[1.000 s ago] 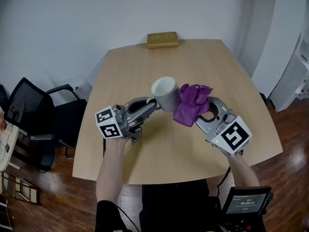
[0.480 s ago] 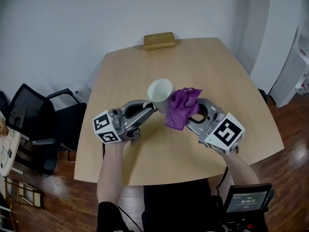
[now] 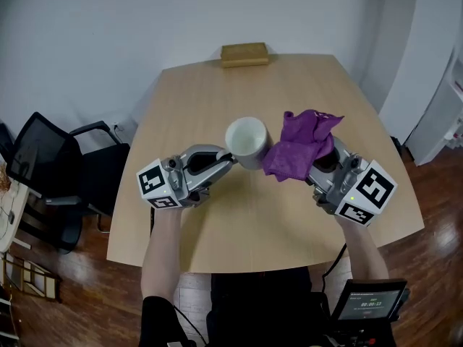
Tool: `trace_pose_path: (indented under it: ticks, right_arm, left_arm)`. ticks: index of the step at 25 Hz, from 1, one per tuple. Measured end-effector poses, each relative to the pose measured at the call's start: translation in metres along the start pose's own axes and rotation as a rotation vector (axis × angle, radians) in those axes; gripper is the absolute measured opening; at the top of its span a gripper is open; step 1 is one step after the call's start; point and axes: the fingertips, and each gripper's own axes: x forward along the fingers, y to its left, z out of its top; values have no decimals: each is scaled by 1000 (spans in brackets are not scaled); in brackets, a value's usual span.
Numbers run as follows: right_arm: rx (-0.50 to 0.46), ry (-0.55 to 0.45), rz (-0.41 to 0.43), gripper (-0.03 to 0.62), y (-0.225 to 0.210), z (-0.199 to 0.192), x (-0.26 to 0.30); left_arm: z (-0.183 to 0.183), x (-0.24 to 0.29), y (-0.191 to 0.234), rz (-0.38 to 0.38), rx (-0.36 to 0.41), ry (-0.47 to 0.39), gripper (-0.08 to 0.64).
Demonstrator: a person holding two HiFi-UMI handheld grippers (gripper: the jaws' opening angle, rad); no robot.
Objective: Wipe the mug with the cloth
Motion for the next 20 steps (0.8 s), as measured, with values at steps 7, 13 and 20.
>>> trace_pose_path:
  ticks: [7, 13, 20]
  right_arm:
    - [47, -20, 89, 81, 15, -6, 12]
    - [149, 193, 119, 81, 13, -86, 11]
    - [173, 257, 72, 83, 0, -101, -9]
  left_arm:
    - [0, 0, -17, -63, 37, -19, 66]
    - [-13, -7, -6, -46, 38, 45, 66]
    - [-12, -7, -15, -71, 58, 35, 64]
